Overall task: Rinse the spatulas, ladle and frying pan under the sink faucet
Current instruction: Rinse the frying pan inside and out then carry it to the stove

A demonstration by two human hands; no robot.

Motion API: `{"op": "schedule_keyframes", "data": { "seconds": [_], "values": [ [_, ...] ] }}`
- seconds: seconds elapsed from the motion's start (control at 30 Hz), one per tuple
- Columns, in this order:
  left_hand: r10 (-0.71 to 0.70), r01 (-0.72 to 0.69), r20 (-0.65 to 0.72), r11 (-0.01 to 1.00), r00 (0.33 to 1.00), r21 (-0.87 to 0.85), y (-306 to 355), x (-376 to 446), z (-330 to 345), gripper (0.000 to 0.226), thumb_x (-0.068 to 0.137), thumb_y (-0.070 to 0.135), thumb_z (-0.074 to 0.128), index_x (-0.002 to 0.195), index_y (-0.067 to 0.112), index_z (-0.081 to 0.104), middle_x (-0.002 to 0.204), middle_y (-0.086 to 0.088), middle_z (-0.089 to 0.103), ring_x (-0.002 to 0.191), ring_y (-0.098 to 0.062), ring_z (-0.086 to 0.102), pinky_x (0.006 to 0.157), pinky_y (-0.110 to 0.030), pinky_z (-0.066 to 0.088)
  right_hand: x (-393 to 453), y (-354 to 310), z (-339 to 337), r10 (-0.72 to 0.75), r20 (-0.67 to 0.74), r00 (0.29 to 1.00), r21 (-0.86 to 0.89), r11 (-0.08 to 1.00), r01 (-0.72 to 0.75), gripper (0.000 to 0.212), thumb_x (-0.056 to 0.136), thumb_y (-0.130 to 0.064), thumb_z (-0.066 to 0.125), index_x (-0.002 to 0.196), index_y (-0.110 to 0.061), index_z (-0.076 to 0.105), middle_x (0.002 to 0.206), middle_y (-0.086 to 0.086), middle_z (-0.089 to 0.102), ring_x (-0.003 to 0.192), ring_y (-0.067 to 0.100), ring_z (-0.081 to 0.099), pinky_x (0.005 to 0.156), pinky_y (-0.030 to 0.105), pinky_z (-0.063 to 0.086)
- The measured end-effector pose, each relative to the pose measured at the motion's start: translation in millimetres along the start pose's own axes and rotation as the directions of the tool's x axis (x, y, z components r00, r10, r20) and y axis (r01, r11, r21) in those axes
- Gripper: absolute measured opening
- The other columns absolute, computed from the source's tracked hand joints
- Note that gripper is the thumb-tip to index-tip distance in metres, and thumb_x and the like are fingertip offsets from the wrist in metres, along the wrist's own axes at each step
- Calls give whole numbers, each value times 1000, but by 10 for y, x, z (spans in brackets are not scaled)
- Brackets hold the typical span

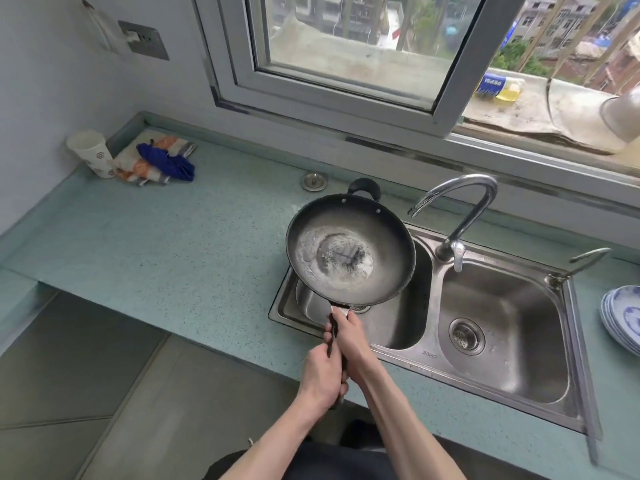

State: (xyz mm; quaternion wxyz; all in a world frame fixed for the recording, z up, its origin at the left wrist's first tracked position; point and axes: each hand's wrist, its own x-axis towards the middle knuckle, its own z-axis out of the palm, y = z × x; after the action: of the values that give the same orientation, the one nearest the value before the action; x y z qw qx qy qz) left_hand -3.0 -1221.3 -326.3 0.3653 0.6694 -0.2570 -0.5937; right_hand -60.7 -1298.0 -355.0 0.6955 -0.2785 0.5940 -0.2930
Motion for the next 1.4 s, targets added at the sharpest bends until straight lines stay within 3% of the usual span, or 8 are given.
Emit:
{"op": "schedule_keyframes", "data": {
  "seconds": [0.23, 0.37, 0.5, 0.77, 0.83, 0.97, 1.2, 1.4],
  "values": [
    [141, -100, -146, 962, 979, 255, -13, -66, -154, 44, 104, 44, 45, 77, 12, 60, 52, -3, 62, 40, -21, 55, 41, -35, 44, -74, 9, 177, 89, 153, 984, 311, 941, -133, 17, 109, -24, 44, 106, -8, 50, 65, 3, 50, 48, 13, 45, 46, 25, 42],
    [249, -127, -228, 887, 941, 443, -44, -89, -233, 39, 100, 46, 45, 92, 14, 66, 74, -6, 74, 70, -24, 71, 65, -43, 57, -99, 33, 284, 74, 254, 964, 436, 881, -183, 19, 107, -24, 44, 102, -7, 51, 63, 2, 45, 45, 13, 42, 54, 28, 49],
    [342, -141, -273, 817, 899, 559, 22, -167, -222, 30, 103, 36, 49, 98, 11, 65, 91, -12, 76, 87, -32, 71, 72, -43, 55, -120, 53, 332, 23, 365, 931, 547, 804, -234, 19, 107, -25, 44, 97, -10, 51, 63, 0, 40, 44, 12, 40, 61, 29, 50],
    [482, -67, -183, 455, 857, 888, 330, -396, -263, 32, 109, 42, 32, 106, 17, 52, 102, -11, 74, 97, -34, 70, 74, -44, 47, -174, 54, 378, -99, 523, 846, 700, 617, -360, 24, 107, -29, 44, 92, -14, 57, 68, -4, 32, 48, 8, 36, 68, 25, 48],
    [499, -41, -175, 392, 849, 919, 334, -418, -262, 26, 107, 41, 41, 103, 18, 53, 91, -10, 75, 87, -31, 73, 66, -42, 50, -157, 91, 371, -126, 561, 819, 715, 572, -402, 26, 108, -29, 42, 92, -14, 57, 70, -5, 30, 48, 8, 37, 70, 25, 47],
    [480, -34, -131, 320, 868, 947, 270, -388, -275, 35, 76, 35, 87, 74, 19, 56, 43, -5, 56, 35, -21, 60, 30, -28, 37, -172, 160, 364, -182, 628, 756, 726, 486, -487, 30, 110, -30, 35, 93, -13, 54, 72, -4, 32, 52, 10, 40, 75, 27, 47],
    [493, -12, -115, 246, 862, 969, 201, -288, -273, 41, 64, 33, 95, 70, 19, 58, 41, -4, 54, 32, -19, 58, 28, -26, 35, -173, 169, 355, -202, 614, 763, 755, 433, -493, 35, 107, -44, 41, 91, -14, 49, 69, -5, 30, 50, 9, 39, 74, 26, 45],
    [516, -31, -50, 147, 855, 989, 198, -319, -253, 38, 69, 34, 92, 72, 19, 57, 42, -5, 55, 33, -21, 58, 28, -28, 36, -168, 173, 328, -169, 610, 774, 761, 396, -514, 31, 107, -39, 45, 88, -14, 48, 64, -4, 34, 47, 10, 39, 65, 30, 50]
  ]
}}
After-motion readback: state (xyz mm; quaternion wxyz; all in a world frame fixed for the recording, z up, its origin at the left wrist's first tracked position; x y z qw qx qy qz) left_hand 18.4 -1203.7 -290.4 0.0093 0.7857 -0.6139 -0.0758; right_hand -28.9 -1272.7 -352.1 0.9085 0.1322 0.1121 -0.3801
